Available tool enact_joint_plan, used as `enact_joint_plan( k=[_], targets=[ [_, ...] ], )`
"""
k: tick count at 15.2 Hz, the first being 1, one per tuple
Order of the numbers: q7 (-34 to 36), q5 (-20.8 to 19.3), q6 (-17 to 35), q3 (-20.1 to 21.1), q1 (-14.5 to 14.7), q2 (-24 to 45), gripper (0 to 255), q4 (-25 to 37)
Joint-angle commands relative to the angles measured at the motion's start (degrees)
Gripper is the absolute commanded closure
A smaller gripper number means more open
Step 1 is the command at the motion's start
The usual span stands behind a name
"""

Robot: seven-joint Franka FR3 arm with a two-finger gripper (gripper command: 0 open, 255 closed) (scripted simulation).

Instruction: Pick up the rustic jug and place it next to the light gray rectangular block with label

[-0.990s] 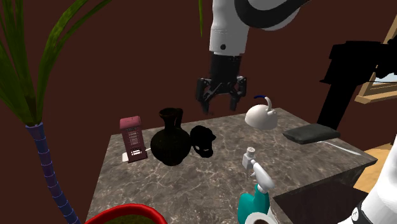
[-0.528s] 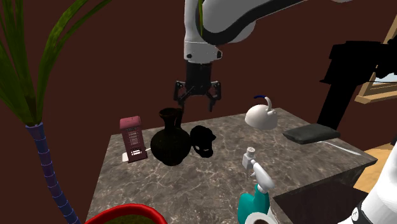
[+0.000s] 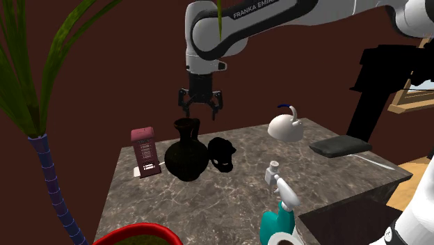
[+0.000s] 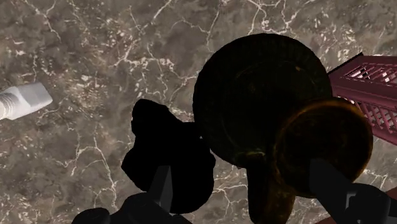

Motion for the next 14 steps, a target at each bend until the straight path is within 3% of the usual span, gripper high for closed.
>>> enact_joint_plan(
  k=[1,5,14],
  targets=[
    [3.8,-1.3,-0.6,-0.9,0.4,4.6,0,5.1],
    [8.7,-2.6,-2.3,-2.8,0.9,11.5,0,13.7],
    [9.0,-3.1,2.7,-3.0,0.9,13.1,0,10.2]
  ],
)
